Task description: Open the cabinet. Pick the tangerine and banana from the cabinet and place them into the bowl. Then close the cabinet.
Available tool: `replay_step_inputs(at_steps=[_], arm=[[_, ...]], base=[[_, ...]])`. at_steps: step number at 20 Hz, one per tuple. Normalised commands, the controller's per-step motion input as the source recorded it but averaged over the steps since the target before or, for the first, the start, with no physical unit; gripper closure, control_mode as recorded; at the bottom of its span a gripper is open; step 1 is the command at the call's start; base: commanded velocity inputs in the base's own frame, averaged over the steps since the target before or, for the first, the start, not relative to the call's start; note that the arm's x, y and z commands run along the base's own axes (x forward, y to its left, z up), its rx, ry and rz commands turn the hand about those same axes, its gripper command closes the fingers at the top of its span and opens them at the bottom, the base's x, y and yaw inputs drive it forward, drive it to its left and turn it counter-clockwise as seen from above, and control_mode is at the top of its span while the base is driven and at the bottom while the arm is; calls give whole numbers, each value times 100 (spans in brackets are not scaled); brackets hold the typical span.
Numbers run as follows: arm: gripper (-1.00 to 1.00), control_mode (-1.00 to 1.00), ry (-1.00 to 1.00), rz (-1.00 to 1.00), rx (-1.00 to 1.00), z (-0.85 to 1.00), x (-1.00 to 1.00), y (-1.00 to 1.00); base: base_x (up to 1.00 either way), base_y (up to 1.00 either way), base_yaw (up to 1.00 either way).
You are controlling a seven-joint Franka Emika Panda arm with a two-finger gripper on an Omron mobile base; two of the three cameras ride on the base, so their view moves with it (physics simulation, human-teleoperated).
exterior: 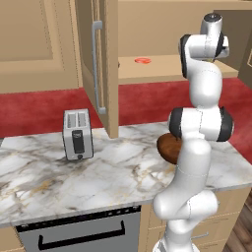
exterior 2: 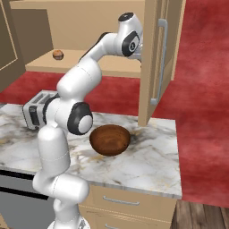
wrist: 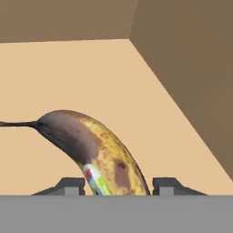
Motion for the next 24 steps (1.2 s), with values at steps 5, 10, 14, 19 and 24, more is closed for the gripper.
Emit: replay_step_inputs(at_steps=[5, 10, 14, 19, 24], arm=[[100, -100, 3, 0, 4, -87, 0, -13], [100, -100, 0, -2, 0, -100, 0, -26], [100, -100, 0, -4, 0, -100, 0, -31], [100, -100, 0, -6, 2, -100, 0, -40], [100, -100, 0, -7, 0, -100, -3, -45]], base=[[0, 0, 0], [0, 0, 0], [0, 0, 0], [0, 0, 0], [0, 0, 0]])
